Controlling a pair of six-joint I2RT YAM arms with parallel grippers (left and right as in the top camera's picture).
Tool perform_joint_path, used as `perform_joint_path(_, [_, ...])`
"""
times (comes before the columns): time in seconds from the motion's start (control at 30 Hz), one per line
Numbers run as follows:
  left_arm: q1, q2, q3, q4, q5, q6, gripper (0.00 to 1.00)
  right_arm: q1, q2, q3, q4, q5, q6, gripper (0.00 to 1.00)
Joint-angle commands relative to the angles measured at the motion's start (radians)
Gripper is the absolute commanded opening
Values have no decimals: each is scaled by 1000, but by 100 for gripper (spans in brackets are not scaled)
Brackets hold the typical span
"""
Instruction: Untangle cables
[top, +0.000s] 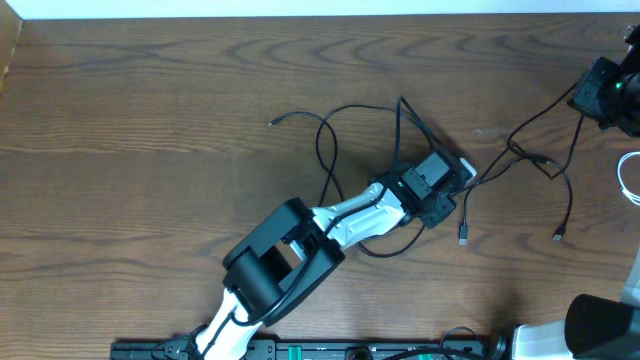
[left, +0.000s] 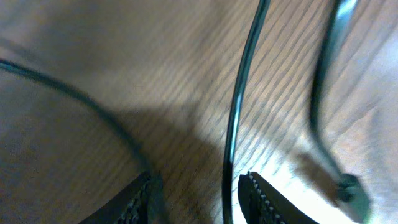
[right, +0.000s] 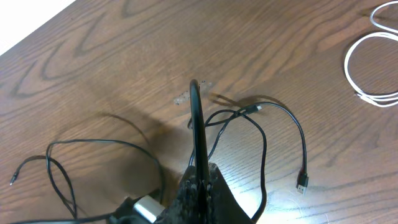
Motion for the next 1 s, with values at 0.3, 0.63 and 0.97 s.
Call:
perform_joint_path(0.3, [6, -35, -3, -19, -84, 10, 50, 9, 1, 18, 0, 4, -15, 1])
perform_joint_path(0.63, [1, 68, -5, -56, -21, 0, 50, 8, 1, 18, -1, 4, -13, 1])
perform_joint_path(0.97, [-24, 67, -5, -67, 127, -5, 50, 8, 1, 18, 1, 4, -7, 1])
